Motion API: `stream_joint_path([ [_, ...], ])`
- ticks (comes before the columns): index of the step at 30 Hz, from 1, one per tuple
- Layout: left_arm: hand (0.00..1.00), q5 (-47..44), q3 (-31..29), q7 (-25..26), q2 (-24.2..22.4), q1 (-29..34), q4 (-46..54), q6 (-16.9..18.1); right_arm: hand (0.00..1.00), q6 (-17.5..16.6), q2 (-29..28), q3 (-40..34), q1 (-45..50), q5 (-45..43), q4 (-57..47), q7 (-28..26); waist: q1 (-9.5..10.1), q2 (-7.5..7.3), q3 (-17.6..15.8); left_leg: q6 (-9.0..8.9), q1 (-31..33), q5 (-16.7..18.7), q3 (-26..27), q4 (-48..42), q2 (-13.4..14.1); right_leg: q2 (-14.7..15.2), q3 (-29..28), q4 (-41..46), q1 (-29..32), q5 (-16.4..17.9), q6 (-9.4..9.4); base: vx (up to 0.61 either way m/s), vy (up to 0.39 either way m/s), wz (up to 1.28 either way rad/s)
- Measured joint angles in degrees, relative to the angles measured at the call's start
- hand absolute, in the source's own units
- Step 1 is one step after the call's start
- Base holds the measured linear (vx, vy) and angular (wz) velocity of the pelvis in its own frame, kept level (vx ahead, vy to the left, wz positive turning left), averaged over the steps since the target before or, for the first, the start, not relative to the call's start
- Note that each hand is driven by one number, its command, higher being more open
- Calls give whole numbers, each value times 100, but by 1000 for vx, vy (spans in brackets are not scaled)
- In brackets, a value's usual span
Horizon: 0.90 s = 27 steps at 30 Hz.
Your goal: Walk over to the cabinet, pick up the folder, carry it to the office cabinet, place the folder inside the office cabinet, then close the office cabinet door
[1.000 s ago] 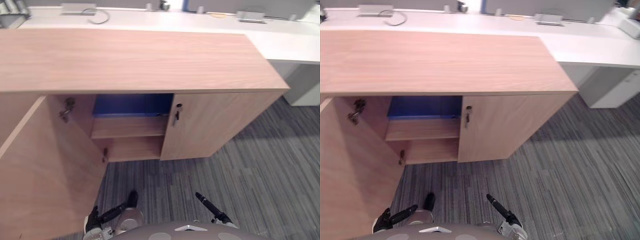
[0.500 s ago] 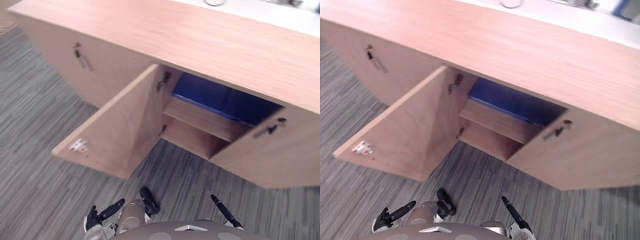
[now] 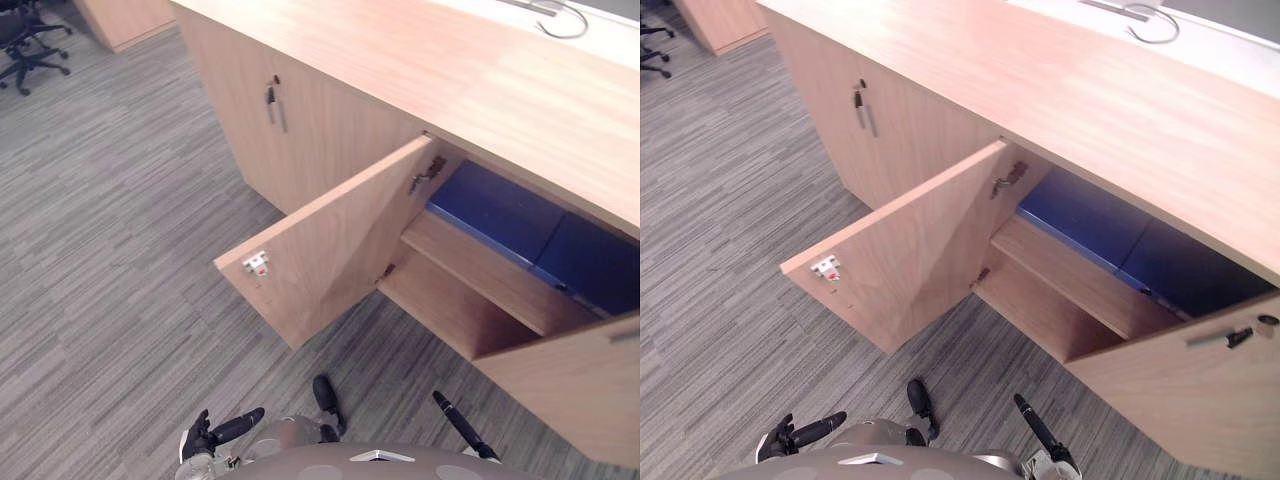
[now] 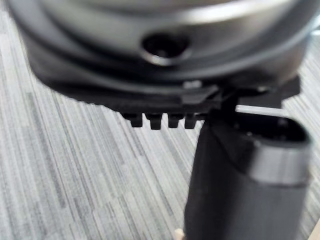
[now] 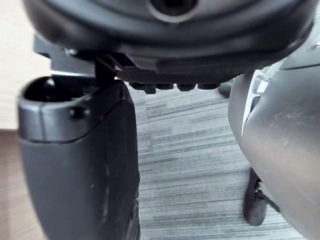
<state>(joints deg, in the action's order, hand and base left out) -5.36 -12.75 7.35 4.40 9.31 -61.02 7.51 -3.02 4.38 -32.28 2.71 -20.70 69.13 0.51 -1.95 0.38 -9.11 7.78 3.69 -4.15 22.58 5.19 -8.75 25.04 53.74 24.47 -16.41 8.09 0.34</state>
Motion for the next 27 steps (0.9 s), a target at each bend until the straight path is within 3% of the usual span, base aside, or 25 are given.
stream_joint_path([
  [1,100,69,116,16,9,-11,0,-1,100,0,0,55,23,0,-81,-16,-13,-5,7,-9,-24,-6,-81,-4,30,-110,-649,139,180,152,48,40,33,67],
  [2,100,147,262,14,103,-46,8,2,100,-5,-54,224,60,-1,-185,-50,9,-7,10,-41,-73,-18,-235,8,82,-431,-1949,285,515,421,210,-6,-16,62],
  [3,100,148,360,13,164,-53,10,2,100,-16,-108,330,76,-8,-202,-67,15,-12,14,-51,-112,-24,-345,9,95,-679,-2737,349,717,580,349,-3,-23,70],
  [5,100,148,369,29,188,-70,10,3,100,-12,-295,366,100,-43,-170,-111,9,-85,63,-47,-167,-17,-559,12,80,-940,-3472,237,918,794,620,-8,-57,70],
  [8,100,151,297,43,117,-71,37,4,100,-8,-325,346,95,-53,-128,-116,13,-56,77,-112,-160,37,-658,13,56,-1076,-3355,-352,980,788,628,-13,-75,57],
  [9,100,148,230,30,140,-54,51,3,100,2,-359,354,110,-40,-111,-111,6,-172,173,-758,-54,454,-567,8,-17,-1113,-3350,-775,1083,753,591,-15,-119,40],
  [10,100,147,20,32,348,-26,137,21,100,-21,-579,369,113,-35,-12,-118,19,-643,338,-217,241,552,-384,-762,-82,-755,-3403,-1049,1323,605,623,-10,-96,34],
  [11,100,145,-41,76,265,-26,125,9,100,-35,-568,361,128,-52,-21,-135,33,-404,308,5,371,670,-548,-1311,348,-960,-3333,-934,1289,623,753,23,-120,35],
  [12,100,138,-126,133,196,7,58,-29,100,-76,-415,290,129,-78,-19,-112,2,-403,311,-252,433,774,-655,-1394,314,-1043,-3408,-1090,1210,584,696,18,-16,25],
  [14,100,139,-131,132,120,58,67,-20,100,-42,-330,353,178,-103,88,-40,120,-329,304,-330,245,569,-663,-1021,322,-1247,-3449,-1627,987,311,654,1,-3,6],
  [16,100,129,-154,88,121,69,70,-29,100,-40,-408,385,195,-104,106,-25,147,-357,323,-332,297,508,-760,-1042,372,-1362,-3352,-1805,920,196,648,-5,-73,19],
  [18,100,114,-122,97,143,-6,103,-29,100,-28,-397,464,198,-258,107,-19,81,-313,303,-344,493,549,-876,-1307,444,-1435,-3179,-1809,891,208,609,-12,-84,42],
  [19,100,110,-122,99,130,-80,142,-32,100,-35,-360,556,168,-257,85,-5,48,-308,273,-283,630,757,-759,-1562,562,-1462,-3038,-1856,825,135,606,-21,-39,33],
  [20,100,113,-129,95,128,-77,249,-39,100,-42,-364,583,133,-256,81,11,37,-298,253,-343,718,1090,-118,-1937,904,-1480,-2927,-1907,822,87,593,-40,-2,26],
  [21,100,117,-132,92,134,-75,298,-41,100,-54,-387,586,132,-255,83,15,36,-363,218,-328,717,1168,177,-2140,1065,-1454,-2875,-1939,821,71,575,-47,35,11],
  [22,100,128,-130,90,131,-88,342,-38,100,-76,-382,576,133,-256,77,17,45,-327,197,-288,751,1304,420,-2576,1340,-1445,-2836,-1904,807,71,574,-2,69,2],
  [23,100,140,-137,82,100,-84,352,-49,100,-87,-360,567,161,-258,27,30,27,-254,201,-402,694,1474,430,-3005,1645,-1444,-2797,-1824,777,76,583,59,105,3],
  [24,100,146,-141,81,57,-101,403,-56,100,-98,-340,564,203,-265,-72,29,-8,-137,201,-645,637,1633,371,-3031,1793,-1446,-2747,-1752,750,91,609,81,129,8],
  [25,100,147,-152,81,51,-143,457,-66,100,-113,-327,560,210,-263,-93,29,-13,-103,201,-612,603,1593,348,-2949,1706,-1407,-2747,-1734,729,89,633,52,140,19],
  [27,100,150,-164,85,87,-229,865,-84,100,-97,-459,484,309,-272,-98,-20,-39,-285,294,-514,403,964,241,-1816,1108,-1240,-2737,-1801,939,46,557,-11,93,45],
])
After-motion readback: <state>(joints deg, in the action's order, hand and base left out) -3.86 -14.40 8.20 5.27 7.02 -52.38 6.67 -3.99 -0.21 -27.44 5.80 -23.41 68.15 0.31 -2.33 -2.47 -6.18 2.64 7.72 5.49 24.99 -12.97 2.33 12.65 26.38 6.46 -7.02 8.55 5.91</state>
